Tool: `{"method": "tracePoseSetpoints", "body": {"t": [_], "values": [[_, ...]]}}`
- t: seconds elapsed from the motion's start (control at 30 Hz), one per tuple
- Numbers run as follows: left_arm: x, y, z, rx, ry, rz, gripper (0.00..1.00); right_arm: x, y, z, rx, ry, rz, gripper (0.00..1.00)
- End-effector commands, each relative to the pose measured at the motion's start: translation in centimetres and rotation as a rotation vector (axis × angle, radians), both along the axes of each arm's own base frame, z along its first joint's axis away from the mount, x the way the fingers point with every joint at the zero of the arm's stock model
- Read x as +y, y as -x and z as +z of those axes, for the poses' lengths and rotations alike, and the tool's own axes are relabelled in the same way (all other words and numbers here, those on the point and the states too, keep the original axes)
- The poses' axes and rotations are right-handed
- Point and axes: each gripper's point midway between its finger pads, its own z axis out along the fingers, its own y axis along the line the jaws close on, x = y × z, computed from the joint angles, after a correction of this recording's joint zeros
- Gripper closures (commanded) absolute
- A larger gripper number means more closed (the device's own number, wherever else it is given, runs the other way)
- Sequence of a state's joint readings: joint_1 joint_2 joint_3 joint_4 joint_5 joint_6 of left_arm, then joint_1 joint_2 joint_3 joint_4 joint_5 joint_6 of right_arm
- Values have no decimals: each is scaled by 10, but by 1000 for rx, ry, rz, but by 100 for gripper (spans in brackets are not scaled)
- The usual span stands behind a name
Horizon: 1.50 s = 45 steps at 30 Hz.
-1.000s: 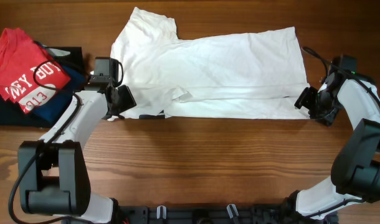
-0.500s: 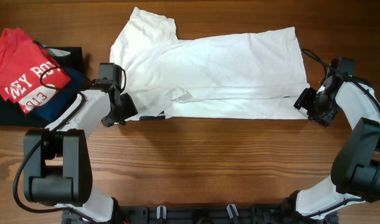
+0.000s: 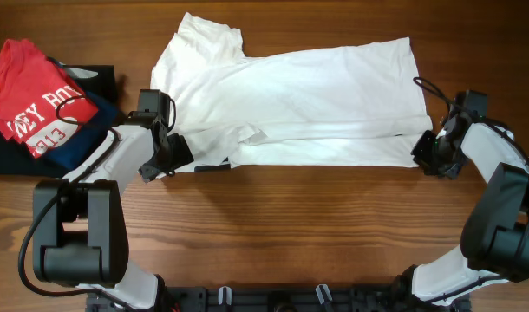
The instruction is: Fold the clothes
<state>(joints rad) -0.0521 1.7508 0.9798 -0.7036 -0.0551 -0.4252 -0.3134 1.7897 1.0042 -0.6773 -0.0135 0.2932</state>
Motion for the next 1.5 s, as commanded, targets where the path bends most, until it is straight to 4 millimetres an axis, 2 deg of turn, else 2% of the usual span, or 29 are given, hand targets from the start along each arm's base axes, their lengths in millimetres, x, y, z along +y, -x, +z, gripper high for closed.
{"method": "tracePoseSetpoints", "body": {"t": [0.0,0.13,0.27,0.5,0.77,0.93,1.13,1.2,1.37,1.4,1.47], "values": [[3,9,-7,39,-7,16,27,0,9,-10,40,2,-27,96],[3,13,-8,54,-8,16,27,-2,17,-10,65,-5,-102,96],[4,21,-8,86,-10,16,29,-20,44,-9,155,33,-252,96],[5,39,-10,153,-13,29,32,-49,83,-8,237,-5,-402,96],[2,70,-13,257,0,35,39,-45,100,-5,302,-29,-412,96],[2,72,3,227,1,34,40,-46,106,5,310,-7,-413,96],[-1,57,37,71,24,32,36,-49,101,24,244,14,-416,95],[-8,51,41,33,66,29,29,-48,102,26,240,12,-415,90],[-19,48,44,19,128,20,30,-48,102,29,232,14,-416,80],[-20,46,46,7,132,13,30,-48,102,30,229,16,-416,63],[-21,42,52,-27,141,4,31,-48,101,32,225,16,-416,60]]}}
